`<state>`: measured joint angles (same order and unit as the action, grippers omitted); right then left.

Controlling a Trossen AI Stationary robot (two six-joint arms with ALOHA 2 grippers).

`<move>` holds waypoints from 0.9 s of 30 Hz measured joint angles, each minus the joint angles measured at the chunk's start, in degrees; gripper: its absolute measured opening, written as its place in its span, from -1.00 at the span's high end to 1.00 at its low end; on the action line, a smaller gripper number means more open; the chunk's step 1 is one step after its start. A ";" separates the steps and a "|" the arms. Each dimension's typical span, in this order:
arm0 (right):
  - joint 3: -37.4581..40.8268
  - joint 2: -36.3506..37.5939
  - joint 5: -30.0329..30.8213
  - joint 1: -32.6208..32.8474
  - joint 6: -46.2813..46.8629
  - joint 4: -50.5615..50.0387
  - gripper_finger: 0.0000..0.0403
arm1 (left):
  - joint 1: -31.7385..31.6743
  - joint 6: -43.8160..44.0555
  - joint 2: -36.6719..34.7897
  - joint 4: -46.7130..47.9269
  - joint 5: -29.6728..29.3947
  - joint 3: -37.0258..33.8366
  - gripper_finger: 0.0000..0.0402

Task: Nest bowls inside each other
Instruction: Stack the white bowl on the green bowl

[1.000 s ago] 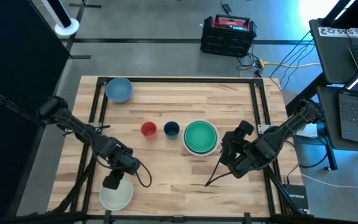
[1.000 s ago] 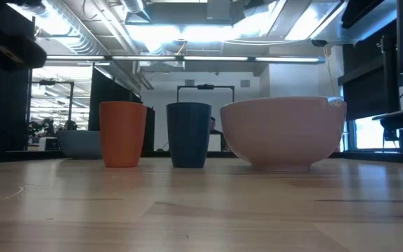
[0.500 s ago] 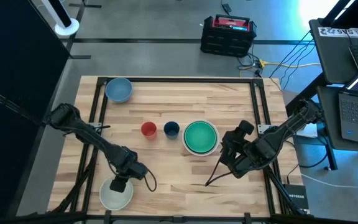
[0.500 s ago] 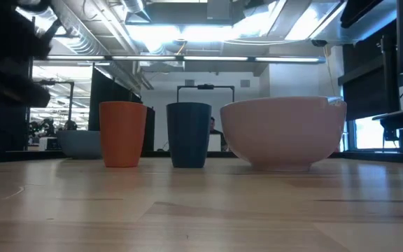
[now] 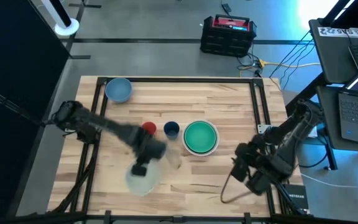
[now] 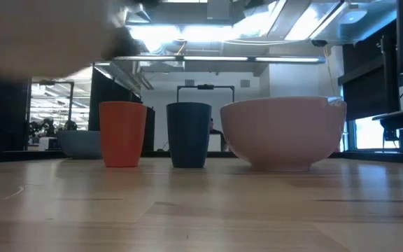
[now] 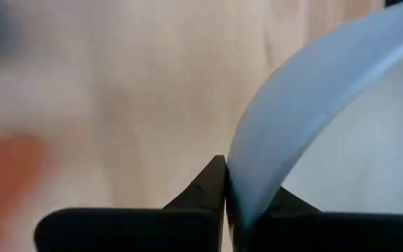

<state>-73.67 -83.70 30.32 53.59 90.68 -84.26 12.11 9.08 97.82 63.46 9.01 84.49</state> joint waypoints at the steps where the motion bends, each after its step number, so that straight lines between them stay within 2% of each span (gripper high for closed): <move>1: 1.06 -0.02 -0.59 1.76 2.77 0.84 -0.17 | -2.34 -0.84 0.85 1.09 -0.54 3.23 1.00; 4: 3.42 -0.07 -1.98 5.96 10.95 1.90 -0.17 | -8.73 -4.04 5.75 6.24 -2.23 13.84 1.00; 7: 5.40 -0.25 -2.74 9.19 16.94 2.99 -0.17 | -12.64 -7.82 11.09 7.47 -4.55 24.31 1.00; 12: 7.14 -0.55 -4.19 11.76 21.60 3.30 -0.17 | -16.12 -9.56 18.99 2.35 -5.26 39.50 1.00; 27: 8.57 -0.55 -7.01 12.05 24.97 5.43 -0.17 | -18.21 -14.45 36.59 -6.47 -4.51 45.84 1.00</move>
<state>-65.10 -84.25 23.31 65.65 115.65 -78.83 -6.09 -5.38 134.42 56.98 4.49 130.33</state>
